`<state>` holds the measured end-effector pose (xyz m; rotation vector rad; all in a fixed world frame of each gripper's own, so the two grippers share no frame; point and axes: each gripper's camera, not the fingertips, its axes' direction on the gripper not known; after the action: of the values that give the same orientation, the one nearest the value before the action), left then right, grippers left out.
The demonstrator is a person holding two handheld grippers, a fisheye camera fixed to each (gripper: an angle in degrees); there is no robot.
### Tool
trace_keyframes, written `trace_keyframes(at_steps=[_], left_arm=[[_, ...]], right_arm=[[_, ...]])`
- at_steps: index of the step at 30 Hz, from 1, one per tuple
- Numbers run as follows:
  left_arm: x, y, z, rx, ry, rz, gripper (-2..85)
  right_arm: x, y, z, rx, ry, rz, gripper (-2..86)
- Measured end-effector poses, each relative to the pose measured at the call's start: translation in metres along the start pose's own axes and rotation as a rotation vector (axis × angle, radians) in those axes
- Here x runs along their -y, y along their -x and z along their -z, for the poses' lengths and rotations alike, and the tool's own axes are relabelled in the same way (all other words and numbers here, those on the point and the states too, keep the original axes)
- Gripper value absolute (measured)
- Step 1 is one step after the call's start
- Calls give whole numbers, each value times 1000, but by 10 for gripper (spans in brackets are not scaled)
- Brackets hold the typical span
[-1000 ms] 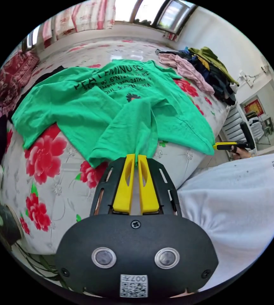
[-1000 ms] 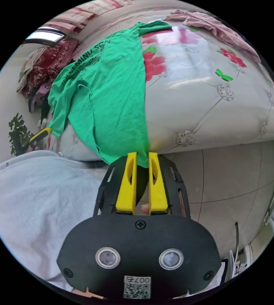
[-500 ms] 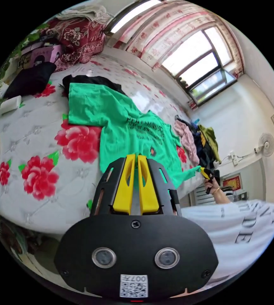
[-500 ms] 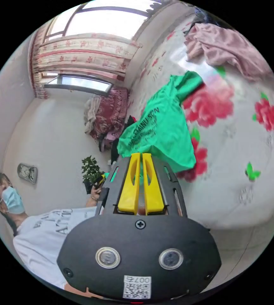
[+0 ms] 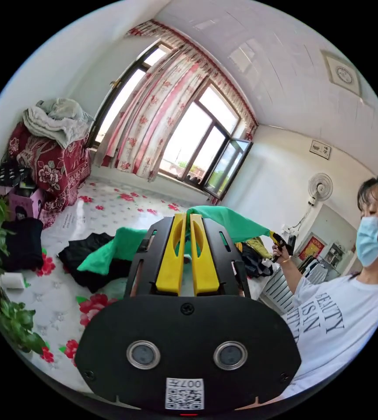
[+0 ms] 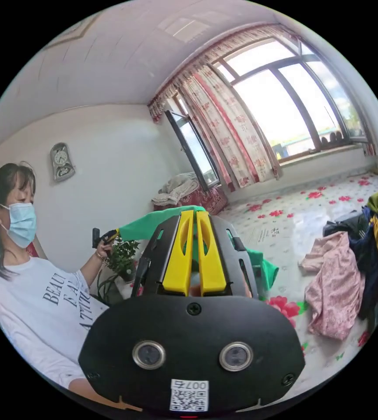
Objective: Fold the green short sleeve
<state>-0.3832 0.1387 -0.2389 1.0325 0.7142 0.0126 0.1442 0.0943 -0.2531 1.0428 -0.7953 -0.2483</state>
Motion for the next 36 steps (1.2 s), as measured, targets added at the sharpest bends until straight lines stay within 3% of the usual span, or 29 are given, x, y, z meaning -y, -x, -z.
trace_keyframes(at_steps=[5,10,13,17,23,28,31,36], left_arm=[[-113,29,11,-5,123,179,-9],[-269,78,15,21,247,631,-9],[-318,88,19,19,282,785,-9],[-315,94,4,17,358,792,-9],[-236,131,-75,-2,405,678,-6],[-182,188,-153,236,389,819,21],[-180,188,-165,408,406,823,54],[-202,153,-170,427,512,705,82]], right_arm=[[-114,-27,10,-76,178,-242,-3],[-228,-42,15,-107,243,-557,-3],[-275,-44,15,-130,288,-708,-2],[-283,-49,-5,-132,370,-780,-2],[-204,-86,-67,-150,423,-686,3],[-134,-120,-145,-289,391,-634,33],[-127,-125,-179,-397,466,-602,57],[-172,-119,-199,-485,660,-561,75]])
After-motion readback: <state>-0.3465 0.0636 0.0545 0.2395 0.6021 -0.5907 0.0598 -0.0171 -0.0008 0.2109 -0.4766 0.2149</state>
